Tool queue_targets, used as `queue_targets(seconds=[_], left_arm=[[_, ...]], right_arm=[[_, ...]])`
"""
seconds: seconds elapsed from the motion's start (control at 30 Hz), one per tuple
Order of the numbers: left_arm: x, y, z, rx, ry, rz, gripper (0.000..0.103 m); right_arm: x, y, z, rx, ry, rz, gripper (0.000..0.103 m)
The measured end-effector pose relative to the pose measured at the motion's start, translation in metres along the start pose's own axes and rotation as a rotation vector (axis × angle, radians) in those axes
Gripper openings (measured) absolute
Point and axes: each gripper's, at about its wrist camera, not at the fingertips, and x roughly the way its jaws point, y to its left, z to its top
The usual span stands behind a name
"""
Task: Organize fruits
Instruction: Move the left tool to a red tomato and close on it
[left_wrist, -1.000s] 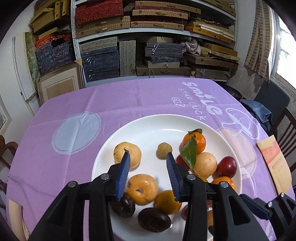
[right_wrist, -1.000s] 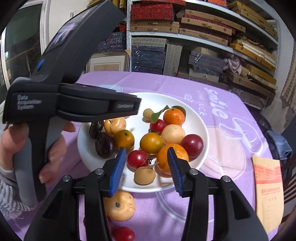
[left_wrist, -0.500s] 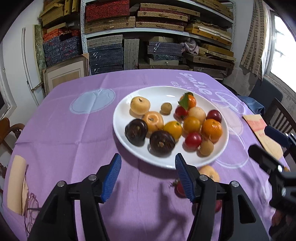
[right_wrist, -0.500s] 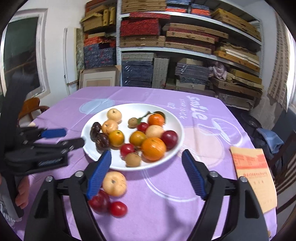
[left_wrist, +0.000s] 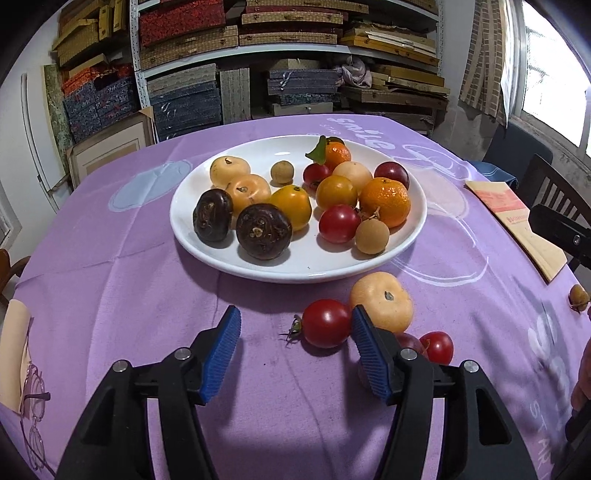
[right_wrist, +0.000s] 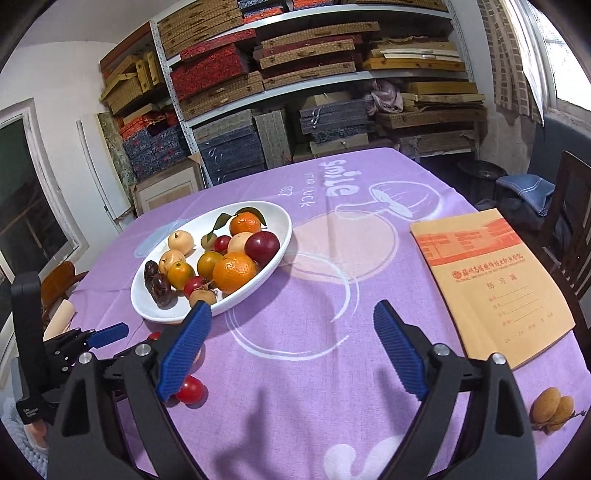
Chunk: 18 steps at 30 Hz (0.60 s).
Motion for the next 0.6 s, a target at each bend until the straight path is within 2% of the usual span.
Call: queue_targets(seconds=[0.23,0.27,0.3,0.43,0.6], left_arm=[[0.0024,0.0053,-0.001,-0.03,0.009,-0.055,0.061],[0.0021,0.0058,-0.0025,-0.029,0.011,-0.062,0.05],[0.0019,0.0072,-0.0031,-0.026,0.016,-0.081,0.048],[0.0014,0.0048,-0.0039,-0.012,0.01,-0.09,0.048],[0.0086,0.0042,0.0002,-0.037,0.026,-0.125,0.058]], right_arm=[[0.001,0.0018,-0.0002,-0.001,0.005,0.0,0.089],[0.0018,0.0029,-0.0003,-0.002,0.007,0.001,0.089],[0.0017,0.0034,-0.0004,-0.002,0.008,0.001,0.089],[0.0024,0.0053,-0.0002,-0.005,0.013,0.005,0.089],[0.0038,0.0055,-0.0012,-0.003,0.019,0.005,0.089]])
